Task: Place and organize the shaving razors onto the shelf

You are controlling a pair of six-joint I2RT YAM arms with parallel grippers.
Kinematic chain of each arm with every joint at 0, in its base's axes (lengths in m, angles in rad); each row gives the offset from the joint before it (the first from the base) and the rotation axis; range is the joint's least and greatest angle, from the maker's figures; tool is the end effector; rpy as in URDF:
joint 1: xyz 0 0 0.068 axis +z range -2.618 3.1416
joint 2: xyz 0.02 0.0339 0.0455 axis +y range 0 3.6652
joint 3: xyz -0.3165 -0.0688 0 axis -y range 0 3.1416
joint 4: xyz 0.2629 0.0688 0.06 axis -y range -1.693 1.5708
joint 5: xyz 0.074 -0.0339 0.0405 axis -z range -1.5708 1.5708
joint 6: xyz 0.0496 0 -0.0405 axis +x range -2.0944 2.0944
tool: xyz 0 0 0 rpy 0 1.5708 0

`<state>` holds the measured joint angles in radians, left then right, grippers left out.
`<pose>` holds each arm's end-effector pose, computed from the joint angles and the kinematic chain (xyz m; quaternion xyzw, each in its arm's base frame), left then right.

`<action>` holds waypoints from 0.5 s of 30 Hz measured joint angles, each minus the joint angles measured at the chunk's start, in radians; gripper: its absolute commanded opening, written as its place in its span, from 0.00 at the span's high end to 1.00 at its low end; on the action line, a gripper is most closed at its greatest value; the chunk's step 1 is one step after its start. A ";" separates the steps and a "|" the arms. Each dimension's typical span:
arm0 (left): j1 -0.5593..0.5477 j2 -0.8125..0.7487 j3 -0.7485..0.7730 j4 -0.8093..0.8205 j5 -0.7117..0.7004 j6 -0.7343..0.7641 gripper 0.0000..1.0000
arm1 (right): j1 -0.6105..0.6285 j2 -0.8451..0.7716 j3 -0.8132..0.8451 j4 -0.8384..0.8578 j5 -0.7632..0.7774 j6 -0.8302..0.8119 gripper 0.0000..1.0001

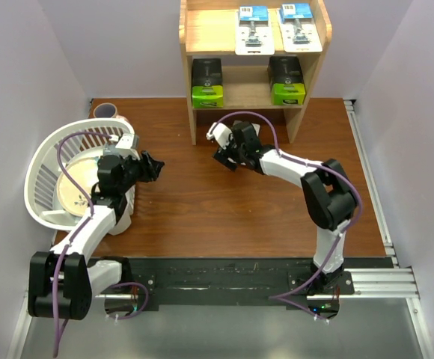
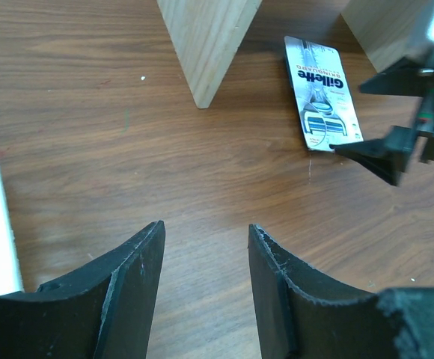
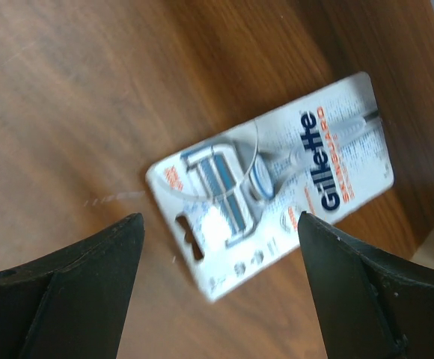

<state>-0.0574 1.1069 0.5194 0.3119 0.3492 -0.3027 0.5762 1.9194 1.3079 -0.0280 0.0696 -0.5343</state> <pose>0.2451 -0.0311 0.2680 0.0079 0.7923 -0.2427 0.5597 0.4018 0.2569 0.2355 -0.4575 0.7671 -0.0217 0.4493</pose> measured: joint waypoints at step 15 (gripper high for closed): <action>0.011 0.014 0.001 0.002 0.015 -0.001 0.46 | -0.007 0.099 0.040 0.022 -0.001 -0.222 0.11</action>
<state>-0.0467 1.1213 0.5201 0.3141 0.3641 -0.3035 0.5690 2.0186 1.3483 -0.0063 0.0685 -0.7563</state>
